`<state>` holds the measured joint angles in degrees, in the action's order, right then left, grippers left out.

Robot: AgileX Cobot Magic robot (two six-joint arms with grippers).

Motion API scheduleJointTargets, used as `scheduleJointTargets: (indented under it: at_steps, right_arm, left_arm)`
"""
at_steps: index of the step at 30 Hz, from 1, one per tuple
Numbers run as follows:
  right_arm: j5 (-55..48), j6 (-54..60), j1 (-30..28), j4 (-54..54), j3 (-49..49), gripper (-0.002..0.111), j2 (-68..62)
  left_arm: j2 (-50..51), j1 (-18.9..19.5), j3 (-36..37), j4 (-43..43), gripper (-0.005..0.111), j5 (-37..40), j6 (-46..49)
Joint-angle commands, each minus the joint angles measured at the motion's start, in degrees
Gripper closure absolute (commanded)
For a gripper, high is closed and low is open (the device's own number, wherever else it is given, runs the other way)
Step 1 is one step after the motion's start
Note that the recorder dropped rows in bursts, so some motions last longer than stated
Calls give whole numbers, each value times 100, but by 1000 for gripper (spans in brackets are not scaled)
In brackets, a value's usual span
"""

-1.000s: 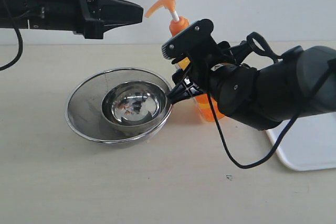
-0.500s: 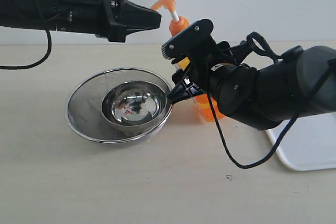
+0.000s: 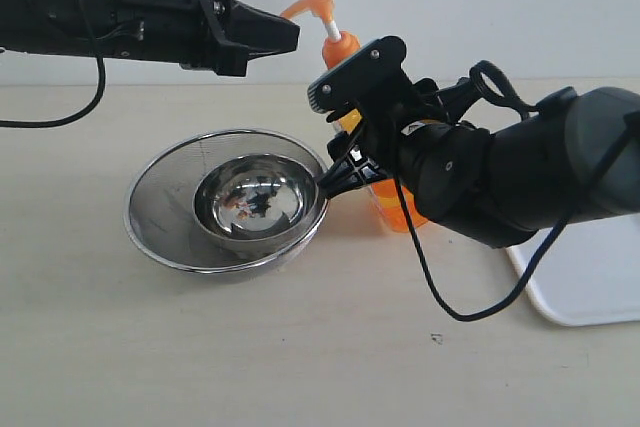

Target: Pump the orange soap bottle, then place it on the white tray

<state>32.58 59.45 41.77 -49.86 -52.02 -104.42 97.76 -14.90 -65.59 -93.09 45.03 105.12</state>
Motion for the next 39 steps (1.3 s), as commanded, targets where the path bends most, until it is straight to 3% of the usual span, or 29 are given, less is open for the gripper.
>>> scheduleJointTargets:
  at_steps: [1, 10, 19, 28, 34, 39]
  right_arm:
    - [145, 37, 4, 92, -67, 108, 98]
    - [145, 37, 4, 92, -67, 108, 98]
    - [145, 63, 4, 92, -67, 108, 98]
    - [145, 151, 4, 107, -67, 108, 98]
    - [190, 151, 4, 120, -67, 108, 98]
    - [354, 203, 4, 323, -67, 108, 76]
  left_arm:
    - [23, -33, -42, -226, 102, -172, 122]
    - [23, -33, -42, -183, 102, -83, 77]
    - [-239, -33, -42, 281, 102, 1217, -160]
    - [-961, -33, -42, 458, 102, 937, -160]
    - [-1007, -33, -42, 507, 102, 246, -296]
    - [-1007, -33, -42, 517, 102, 196, -295]
